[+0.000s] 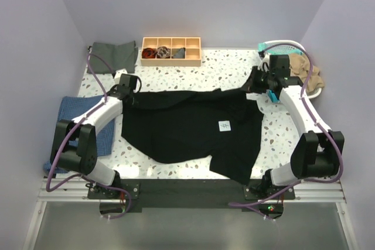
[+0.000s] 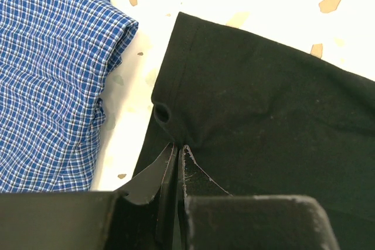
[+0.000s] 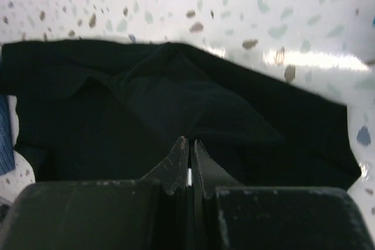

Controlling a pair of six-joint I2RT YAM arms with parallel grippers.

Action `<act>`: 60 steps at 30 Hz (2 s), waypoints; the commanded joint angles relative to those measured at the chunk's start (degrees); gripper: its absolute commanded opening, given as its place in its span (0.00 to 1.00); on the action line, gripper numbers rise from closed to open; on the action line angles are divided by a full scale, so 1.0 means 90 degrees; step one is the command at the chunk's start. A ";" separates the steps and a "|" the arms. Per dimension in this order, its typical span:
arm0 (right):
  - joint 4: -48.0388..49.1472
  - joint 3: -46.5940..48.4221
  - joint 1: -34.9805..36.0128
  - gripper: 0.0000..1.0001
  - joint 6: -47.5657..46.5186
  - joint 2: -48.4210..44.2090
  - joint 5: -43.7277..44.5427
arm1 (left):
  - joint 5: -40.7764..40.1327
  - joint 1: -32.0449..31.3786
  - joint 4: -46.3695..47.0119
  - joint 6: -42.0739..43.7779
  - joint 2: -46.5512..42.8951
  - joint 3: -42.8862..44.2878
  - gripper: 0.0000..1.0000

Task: Fold and stack the t-shirts
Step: Flatten the tshirt out, then fold the tshirt

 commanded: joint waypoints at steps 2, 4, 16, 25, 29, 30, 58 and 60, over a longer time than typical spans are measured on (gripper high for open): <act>-0.0478 -0.0469 -0.0039 0.00 -0.0097 -0.0593 0.0191 | -0.0102 0.0038 0.0019 0.0089 0.0040 0.0350 0.08; -0.0253 -0.0372 -0.0039 0.00 -0.0019 -0.0467 0.0328 | -0.0063 0.0038 0.0009 0.0118 0.0118 0.0534 0.08; 0.0528 0.2273 -0.0049 0.00 0.0148 0.2071 0.1334 | -0.0414 0.0203 -0.0079 0.0577 0.1572 0.2566 0.08; 0.0715 0.3914 -0.0088 0.00 -0.0097 0.3469 0.1862 | -0.0600 0.0517 0.0291 0.0753 0.2365 0.3027 0.06; 0.0870 0.4694 -0.0088 0.00 -0.0087 0.3693 0.1677 | -0.0289 0.0536 0.0672 0.0822 0.2238 0.2968 0.06; 0.0919 0.4813 -0.0088 0.00 -0.0087 0.3732 0.1599 | -0.0210 0.0546 0.0866 0.0841 0.2170 0.2929 0.06; 0.1047 0.1133 -0.0078 0.00 -0.0214 0.1546 0.0944 | 0.0152 0.0536 0.0956 0.0636 0.0686 0.1239 0.00; 0.0920 0.1035 -0.0068 0.00 -0.0253 0.1292 0.0905 | 0.0181 0.0526 0.0869 0.0617 0.0520 0.1229 0.00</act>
